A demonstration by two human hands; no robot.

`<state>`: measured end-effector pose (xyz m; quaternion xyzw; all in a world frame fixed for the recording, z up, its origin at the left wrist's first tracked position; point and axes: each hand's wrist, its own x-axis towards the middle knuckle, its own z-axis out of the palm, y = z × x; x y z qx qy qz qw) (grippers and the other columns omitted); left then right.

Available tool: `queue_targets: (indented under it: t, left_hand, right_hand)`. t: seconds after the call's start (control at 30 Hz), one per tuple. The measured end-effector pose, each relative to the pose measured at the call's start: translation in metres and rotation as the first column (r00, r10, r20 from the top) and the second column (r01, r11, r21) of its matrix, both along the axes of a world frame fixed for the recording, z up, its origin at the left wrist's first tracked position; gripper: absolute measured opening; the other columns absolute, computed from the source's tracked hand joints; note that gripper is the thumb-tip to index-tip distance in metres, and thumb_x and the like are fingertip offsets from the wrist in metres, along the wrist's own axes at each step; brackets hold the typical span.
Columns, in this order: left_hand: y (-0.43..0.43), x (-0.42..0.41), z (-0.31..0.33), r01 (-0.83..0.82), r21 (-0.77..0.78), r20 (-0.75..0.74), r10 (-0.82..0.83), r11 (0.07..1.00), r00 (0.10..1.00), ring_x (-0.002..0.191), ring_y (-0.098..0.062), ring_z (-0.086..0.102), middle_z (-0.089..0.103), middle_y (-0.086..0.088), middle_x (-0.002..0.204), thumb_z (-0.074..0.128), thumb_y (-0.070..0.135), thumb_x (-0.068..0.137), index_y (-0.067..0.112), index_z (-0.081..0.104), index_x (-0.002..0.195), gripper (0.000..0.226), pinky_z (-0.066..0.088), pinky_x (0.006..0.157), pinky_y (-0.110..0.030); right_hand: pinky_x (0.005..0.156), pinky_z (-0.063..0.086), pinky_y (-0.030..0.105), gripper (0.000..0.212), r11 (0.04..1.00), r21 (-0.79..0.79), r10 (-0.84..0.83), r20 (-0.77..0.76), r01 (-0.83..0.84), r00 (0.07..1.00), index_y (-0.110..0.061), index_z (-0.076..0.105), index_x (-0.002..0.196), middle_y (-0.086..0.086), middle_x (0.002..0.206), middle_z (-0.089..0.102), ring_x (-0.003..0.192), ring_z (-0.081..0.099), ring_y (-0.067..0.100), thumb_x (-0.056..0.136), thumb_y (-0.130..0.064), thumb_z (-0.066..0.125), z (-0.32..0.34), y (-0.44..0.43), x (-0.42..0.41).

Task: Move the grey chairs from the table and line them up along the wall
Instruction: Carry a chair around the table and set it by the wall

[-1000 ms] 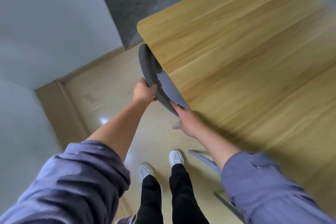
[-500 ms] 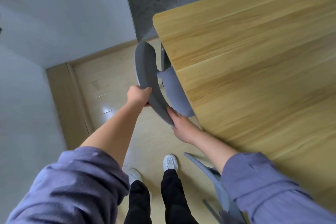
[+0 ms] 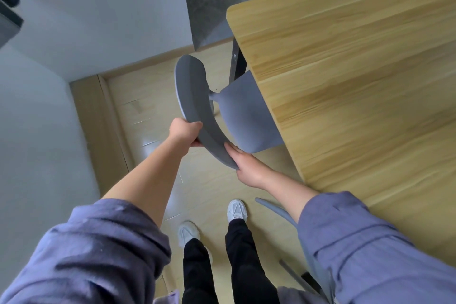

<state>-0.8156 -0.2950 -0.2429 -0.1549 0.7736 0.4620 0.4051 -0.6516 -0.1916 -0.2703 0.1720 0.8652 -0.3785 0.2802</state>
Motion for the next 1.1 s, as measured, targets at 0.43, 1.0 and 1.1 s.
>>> queue_targets:
  t: [0.43, 1.0, 1.1]
  left_hand:
    - [-0.063, -0.006, 0.012, 0.04, -0.043, -0.043, -0.041, 0.998, 0.998, 0.066, -0.036, 0.067, 0.067, -0.019, 0.096, 0.054, 0.003, 0.088, -0.002, 0.058, 0.097, 0.011, 0.061, 0.053, -0.034]
    - [-0.173, -0.027, 0.029, 0.062, -0.181, -0.082, -0.078, 0.982, 0.994, 0.054, -0.029, 0.066, 0.067, -0.018, 0.091, 0.051, 0.003, 0.085, -0.002, 0.06, 0.095, 0.014, 0.054, 0.037, -0.024]
    - [-0.195, -0.03, 0.029, 0.038, -0.195, -0.105, -0.06, 0.98, 0.993, 0.056, -0.03, 0.065, 0.066, -0.016, 0.086, 0.052, 0.003, 0.085, 0.001, 0.058, 0.085, 0.007, 0.057, 0.047, -0.029]
  right_hand:
    - [0.118, 0.023, 0.032, 0.077, 0.999, -0.052, 0.011, 0.042, -0.009, 0.999, -0.016, 0.008, 0.153, 0.004, 0.163, 0.008, 0.148, 0.017, 0.023, 0.086, 0.011, 0.036, 0.008, -0.063, -0.01]
    - [0.108, 0.035, 0.031, 0.078, 0.983, -0.124, 0.138, 0.008, -0.136, 0.99, -0.018, 0.006, 0.153, 0.001, 0.161, 0.018, 0.138, 0.036, 0.028, 0.088, 0.003, 0.043, 0.015, -0.17, -0.035]
    - [0.105, 0.039, 0.036, 0.079, 0.975, -0.1, 0.204, 0.031, -0.2, 0.978, -0.018, 0.002, 0.153, 0.002, 0.161, 0.016, 0.135, 0.039, 0.031, 0.088, 0.001, 0.042, 0.017, -0.189, -0.041]
